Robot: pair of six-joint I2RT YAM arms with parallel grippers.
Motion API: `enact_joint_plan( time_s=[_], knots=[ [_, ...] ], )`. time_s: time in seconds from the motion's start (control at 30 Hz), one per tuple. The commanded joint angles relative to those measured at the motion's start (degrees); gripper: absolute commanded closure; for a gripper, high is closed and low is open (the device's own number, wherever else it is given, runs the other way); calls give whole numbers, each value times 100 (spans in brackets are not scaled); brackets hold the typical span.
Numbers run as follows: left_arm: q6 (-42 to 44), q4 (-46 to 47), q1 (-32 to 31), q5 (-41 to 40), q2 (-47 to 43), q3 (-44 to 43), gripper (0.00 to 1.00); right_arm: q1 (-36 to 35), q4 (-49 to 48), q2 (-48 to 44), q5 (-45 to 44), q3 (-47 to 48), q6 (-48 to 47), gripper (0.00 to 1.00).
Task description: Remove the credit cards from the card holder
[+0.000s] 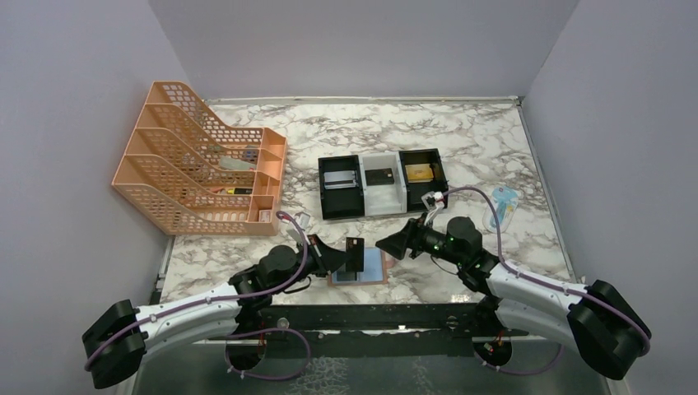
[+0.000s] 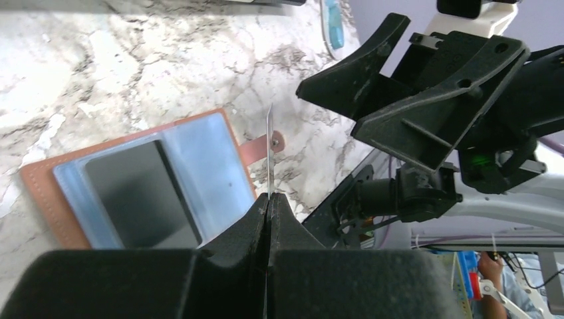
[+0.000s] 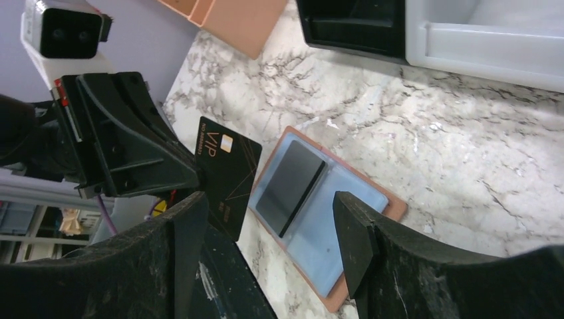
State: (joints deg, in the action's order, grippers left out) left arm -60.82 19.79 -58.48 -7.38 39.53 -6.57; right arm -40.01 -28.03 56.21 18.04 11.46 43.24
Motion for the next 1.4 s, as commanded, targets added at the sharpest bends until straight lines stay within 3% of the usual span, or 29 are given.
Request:
enact_joint_plan(
  time_s=[0.0, 0.17, 0.43, 0.7, 1.0, 1.37],
  knots=[
    [137, 851, 170, 630, 110, 144, 100, 19, -658, 124, 615, -45, -56, 31],
    [61, 1148, 236, 820, 266, 150, 100, 19, -544, 774, 1392, 317, 127, 35],
    [-35, 1495, 240, 855, 145, 258, 100, 24, -1833, 1628, 2312, 251, 688, 40],
    [-62, 1697, 249, 947, 87, 349, 100, 19, -2248, 1896, 2384, 323, 991, 47],
    [-94, 2019, 249, 1072, 35, 460, 100, 24, -3388, 2184, 2347, 95, 1676, 58],
    [-147, 2199, 248, 991, -82, 602, 100, 19, -3718, 2463, 2830, 242, 1680, 72]
  ],
)
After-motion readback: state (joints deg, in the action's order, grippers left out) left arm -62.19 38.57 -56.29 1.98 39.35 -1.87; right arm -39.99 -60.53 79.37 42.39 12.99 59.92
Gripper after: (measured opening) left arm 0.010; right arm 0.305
